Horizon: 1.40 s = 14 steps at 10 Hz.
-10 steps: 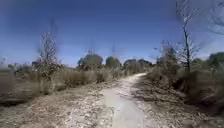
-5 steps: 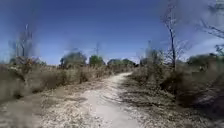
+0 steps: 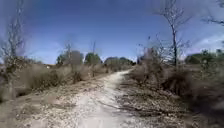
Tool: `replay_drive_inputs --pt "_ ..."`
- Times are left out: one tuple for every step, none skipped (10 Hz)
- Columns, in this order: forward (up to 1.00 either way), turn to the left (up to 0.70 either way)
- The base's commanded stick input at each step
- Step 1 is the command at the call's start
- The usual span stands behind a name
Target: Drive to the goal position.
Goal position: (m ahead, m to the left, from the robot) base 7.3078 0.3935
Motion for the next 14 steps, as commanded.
replay_drive_inputs --pt "0.70 0.00" --pt "0.70 0.00" --pt "0.70 0.00" --pt "0.70 0.00" --pt "0.70 0.00" --pt "0.70 0.00" --pt "0.70 0.00" --pt "0.70 0.00" --pt "0.70 0.00" --pt "0.70 0.00" --pt "0.70 0.00" --pt "0.70 0.00" --pt "0.70 0.00" --pt "0.70 0.00"
